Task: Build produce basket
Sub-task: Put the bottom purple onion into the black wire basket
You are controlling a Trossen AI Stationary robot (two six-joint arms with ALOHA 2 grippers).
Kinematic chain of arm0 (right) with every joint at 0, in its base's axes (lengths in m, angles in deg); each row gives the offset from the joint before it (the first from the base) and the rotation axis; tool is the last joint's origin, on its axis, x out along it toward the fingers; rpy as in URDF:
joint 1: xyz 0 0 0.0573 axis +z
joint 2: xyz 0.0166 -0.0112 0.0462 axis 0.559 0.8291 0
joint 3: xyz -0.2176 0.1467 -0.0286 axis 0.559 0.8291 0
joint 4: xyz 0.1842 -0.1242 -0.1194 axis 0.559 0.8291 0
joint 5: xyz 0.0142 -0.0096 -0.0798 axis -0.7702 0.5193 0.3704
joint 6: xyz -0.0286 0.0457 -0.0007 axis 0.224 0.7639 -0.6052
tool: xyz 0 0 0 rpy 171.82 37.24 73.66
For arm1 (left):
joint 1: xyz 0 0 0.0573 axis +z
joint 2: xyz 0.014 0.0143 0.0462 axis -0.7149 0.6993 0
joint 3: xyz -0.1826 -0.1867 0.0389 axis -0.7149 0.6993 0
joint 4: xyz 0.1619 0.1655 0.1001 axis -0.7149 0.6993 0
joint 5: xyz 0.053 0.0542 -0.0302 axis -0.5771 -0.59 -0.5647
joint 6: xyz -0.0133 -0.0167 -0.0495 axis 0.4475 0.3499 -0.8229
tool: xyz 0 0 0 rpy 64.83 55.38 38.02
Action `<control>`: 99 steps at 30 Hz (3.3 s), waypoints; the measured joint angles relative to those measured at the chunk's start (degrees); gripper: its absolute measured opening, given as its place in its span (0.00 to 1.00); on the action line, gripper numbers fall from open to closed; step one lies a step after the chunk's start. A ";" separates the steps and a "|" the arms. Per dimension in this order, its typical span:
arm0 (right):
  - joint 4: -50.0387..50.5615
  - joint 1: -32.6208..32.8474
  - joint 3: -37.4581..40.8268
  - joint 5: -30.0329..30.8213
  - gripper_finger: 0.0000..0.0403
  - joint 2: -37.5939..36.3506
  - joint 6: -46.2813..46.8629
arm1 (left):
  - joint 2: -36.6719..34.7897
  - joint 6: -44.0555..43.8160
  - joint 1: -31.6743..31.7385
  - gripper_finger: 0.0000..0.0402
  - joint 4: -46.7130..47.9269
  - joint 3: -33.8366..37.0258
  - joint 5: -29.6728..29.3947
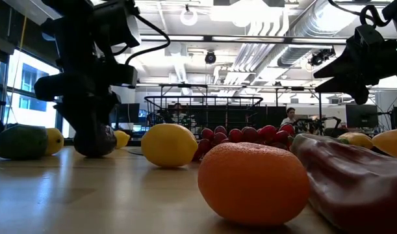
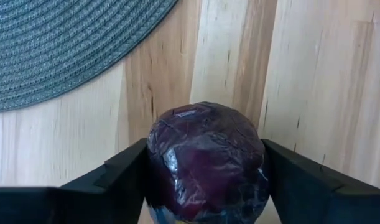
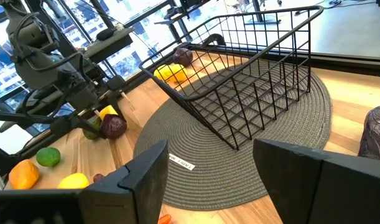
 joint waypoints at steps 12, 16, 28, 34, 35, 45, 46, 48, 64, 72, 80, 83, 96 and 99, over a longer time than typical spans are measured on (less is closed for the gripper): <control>0.00 -0.02 -0.02 -0.01 0.54 -0.02 0.00 | -9.88 0.42 0.11 0.63 -1.44 -1.80 -0.02; 0.00 0.00 -0.02 -0.01 0.54 -0.04 0.00 | -13.16 4.53 0.44 0.63 -1.64 -4.91 -3.77; 0.00 -0.01 -0.01 0.00 0.54 -0.04 0.00 | -14.26 18.25 6.59 0.62 -8.19 -15.20 -10.08; 0.00 0.00 -0.02 0.01 0.54 -0.04 0.00 | -14.25 20.10 12.74 0.62 -15.90 -16.15 -13.27; 0.00 -0.01 -0.01 0.01 0.54 -0.04 0.00 | -14.25 20.10 13.92 0.62 -16.94 -16.15 -13.29; 0.00 -0.01 -0.01 0.00 0.54 -0.04 0.00 | -9.17 15.85 25.57 0.62 -20.42 -16.14 -13.17; 0.00 -0.01 -0.02 0.00 0.54 -0.04 0.00 | -7.96 14.43 26.42 0.62 -20.27 -16.13 -12.69; 0.00 -0.01 -0.01 0.00 0.54 -0.04 0.00 | -5.58 11.76 27.62 0.62 -20.34 -16.13 -11.22; 0.00 -0.02 -0.02 0.00 0.54 -0.04 0.00 | 5.98 5.62 29.85 0.63 -20.73 -17.17 -10.85; 0.00 -0.01 -0.01 0.00 0.54 -0.04 0.00 | 10.91 7.27 31.59 0.64 -15.78 -23.52 -11.11; 0.00 -0.02 -0.02 -0.01 0.54 -0.04 0.00 | 13.29 8.95 34.72 0.64 -9.96 -26.01 -10.31; 0.00 -0.02 -0.02 -0.01 0.54 -0.04 0.00 | 13.63 9.35 35.26 0.64 -9.77 -26.05 -8.98; 0.00 -0.02 -0.01 -0.01 0.54 -0.04 0.00 | 14.06 8.66 36.02 0.76 -9.94 -26.05 -5.37; 0.00 -0.02 -0.02 0.01 0.54 -0.04 0.00 | 14.06 8.67 36.06 0.80 -10.12 -26.05 -5.56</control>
